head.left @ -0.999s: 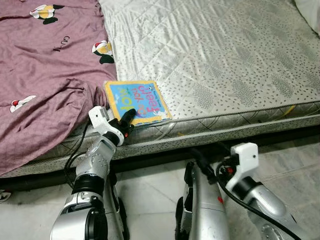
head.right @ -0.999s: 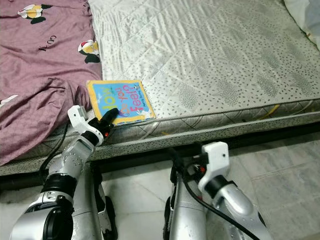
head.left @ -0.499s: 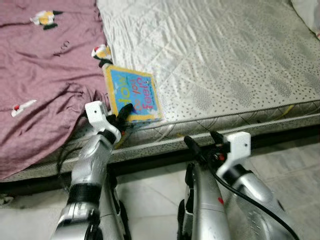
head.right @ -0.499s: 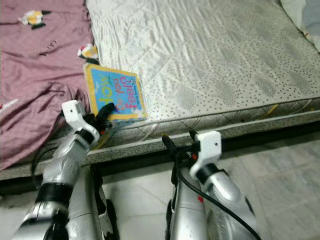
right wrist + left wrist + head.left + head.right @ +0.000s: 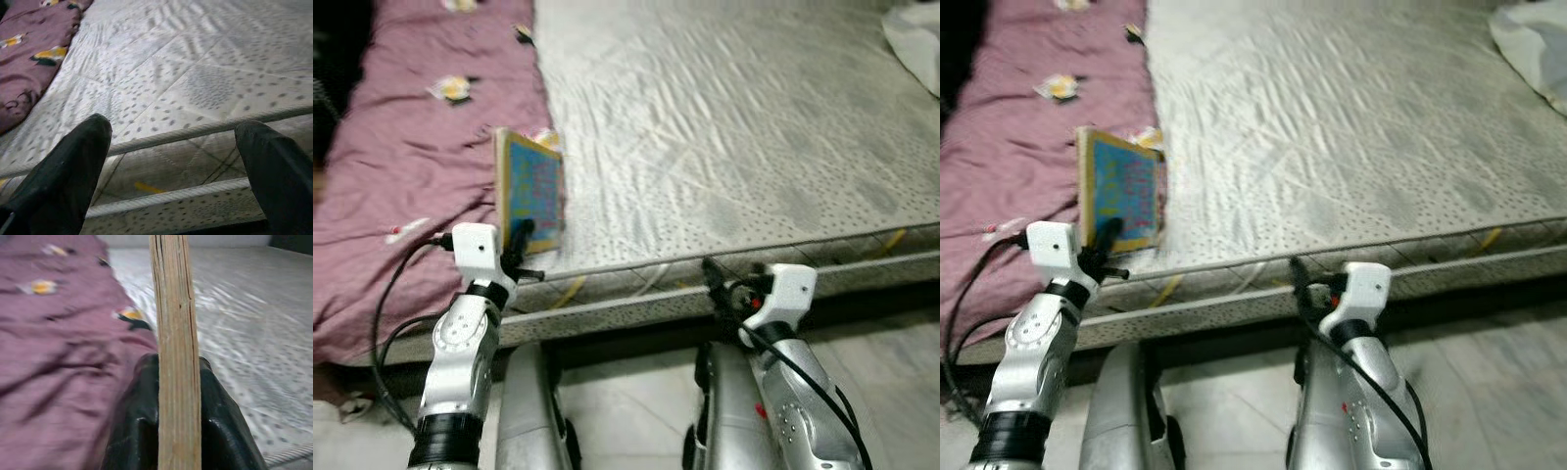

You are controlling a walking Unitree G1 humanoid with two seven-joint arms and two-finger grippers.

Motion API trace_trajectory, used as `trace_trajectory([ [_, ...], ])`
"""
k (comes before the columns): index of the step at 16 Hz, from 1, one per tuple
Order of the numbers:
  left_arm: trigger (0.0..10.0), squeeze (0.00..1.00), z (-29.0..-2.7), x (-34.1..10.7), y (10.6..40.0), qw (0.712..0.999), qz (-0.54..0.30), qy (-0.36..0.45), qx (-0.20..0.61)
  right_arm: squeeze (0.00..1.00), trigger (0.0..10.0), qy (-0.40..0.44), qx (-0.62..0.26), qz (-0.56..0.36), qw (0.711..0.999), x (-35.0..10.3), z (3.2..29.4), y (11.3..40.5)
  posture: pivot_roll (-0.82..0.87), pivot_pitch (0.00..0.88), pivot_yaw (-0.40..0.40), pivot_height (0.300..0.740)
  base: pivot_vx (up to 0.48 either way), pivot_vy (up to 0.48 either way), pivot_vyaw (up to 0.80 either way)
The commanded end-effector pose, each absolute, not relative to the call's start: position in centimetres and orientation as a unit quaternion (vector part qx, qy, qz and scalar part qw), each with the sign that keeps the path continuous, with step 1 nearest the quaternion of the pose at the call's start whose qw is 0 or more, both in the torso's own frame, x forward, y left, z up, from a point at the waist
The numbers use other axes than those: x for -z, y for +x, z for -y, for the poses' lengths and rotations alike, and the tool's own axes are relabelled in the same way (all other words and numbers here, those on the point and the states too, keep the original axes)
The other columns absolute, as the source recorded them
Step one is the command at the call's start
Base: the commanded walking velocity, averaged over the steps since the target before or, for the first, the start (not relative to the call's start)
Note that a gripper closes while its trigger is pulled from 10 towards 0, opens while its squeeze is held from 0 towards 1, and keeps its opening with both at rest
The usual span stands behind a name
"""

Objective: Clean up the room

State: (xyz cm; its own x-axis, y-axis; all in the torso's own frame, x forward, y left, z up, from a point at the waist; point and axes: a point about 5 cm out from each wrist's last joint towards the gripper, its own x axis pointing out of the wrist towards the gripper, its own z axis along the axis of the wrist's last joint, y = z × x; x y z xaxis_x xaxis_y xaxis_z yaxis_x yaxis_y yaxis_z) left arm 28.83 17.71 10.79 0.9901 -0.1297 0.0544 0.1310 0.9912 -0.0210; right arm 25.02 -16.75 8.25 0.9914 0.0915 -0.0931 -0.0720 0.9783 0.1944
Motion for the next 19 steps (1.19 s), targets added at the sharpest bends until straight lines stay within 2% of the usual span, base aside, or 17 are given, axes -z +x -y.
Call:
trace_trajectory([
  [1,10.0,0.0,-17.0,-12.0,28.3,0.995,0.059,0.019,0.077,0.0,10.0,0.094,-0.019,-0.035,0.995,-8.5,17.4,25.3,-0.05,0.02,0.065,0.535,0.0,0.0,0.0],
  [3,10.0,0.0,-16.7,-11.7,27.6,0.994,0.068,0.041,0.071,0.0,10.0,0.105,-0.023,-0.015,0.994,-8.9,17.6,25.6,-0.05,0.015,0.062,0.535,0.0,0.0,0.0],
  [10,10.0,0.0,-16.0,-11.5,27.9,0.994,0.067,0.063,0.052,0.0,10.0,0.096,-0.02,0.007,0.995,-9.2,17.7,26.5,-0.05,0.01,0.051,0.601,0.0,0.0,0.0],
  [12,10.0,0.0,-17.0,-10.7,27.6,0.997,0.047,0.054,0.005,0.0,10.0,0.097,-0.022,0.009,0.995,-9.1,17.6,26.6,-0.04,0.015,0.046,0.629,0.0,0.0,0.0],
  [19,10.0,0.0,-16.1,-8.4,26.1,0.996,0.014,0.078,0.033,0.0,10.0,0.098,-0.018,0.01,0.995,-9.2,17.8,26.6,-0.04,0.025,0.048,0.695,0.0,0.0,0.0],
])
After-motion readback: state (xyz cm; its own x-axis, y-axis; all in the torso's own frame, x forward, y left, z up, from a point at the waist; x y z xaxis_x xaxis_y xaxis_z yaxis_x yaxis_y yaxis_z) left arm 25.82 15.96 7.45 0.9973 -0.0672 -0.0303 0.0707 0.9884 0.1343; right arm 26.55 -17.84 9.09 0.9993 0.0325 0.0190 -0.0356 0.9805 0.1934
